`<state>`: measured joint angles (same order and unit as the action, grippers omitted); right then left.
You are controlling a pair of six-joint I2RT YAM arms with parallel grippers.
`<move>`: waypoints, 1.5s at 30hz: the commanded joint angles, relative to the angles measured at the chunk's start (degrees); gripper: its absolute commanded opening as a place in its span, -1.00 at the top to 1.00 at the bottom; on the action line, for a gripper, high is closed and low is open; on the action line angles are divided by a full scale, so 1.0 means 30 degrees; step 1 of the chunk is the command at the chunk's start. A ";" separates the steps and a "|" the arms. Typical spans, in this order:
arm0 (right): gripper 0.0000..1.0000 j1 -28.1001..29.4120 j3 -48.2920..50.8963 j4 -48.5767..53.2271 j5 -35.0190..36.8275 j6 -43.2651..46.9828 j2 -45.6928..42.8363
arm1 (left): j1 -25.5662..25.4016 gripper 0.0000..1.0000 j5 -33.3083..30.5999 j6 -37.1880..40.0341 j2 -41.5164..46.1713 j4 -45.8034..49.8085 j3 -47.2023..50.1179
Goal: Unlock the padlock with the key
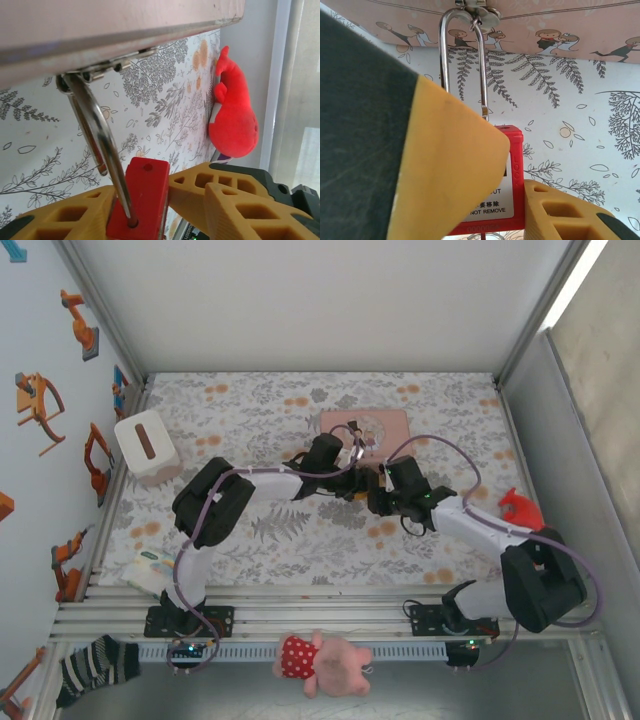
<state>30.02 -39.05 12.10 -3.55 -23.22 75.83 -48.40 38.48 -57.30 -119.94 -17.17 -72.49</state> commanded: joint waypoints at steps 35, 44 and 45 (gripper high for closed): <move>-0.25 -0.2904 0.0965 0.3210 -0.6122 0.0320 -0.6253 | -0.0071 1.00 0.2601 -0.1658 -0.0611 -0.1718 0.1401; -0.02 -0.4402 0.1850 0.4412 -0.7523 -0.1068 -0.6265 | 0.0050 1.00 0.3350 -0.1912 -0.0552 -0.2433 0.1050; 0.03 -0.4451 0.1958 0.4287 -0.7891 -0.0949 -0.6087 | 0.0072 1.00 0.3481 -0.2068 -0.0568 -0.2680 0.1048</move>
<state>17.23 -34.37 23.20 -23.42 -25.32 56.60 -48.05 41.08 -59.33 -120.64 -25.85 -69.89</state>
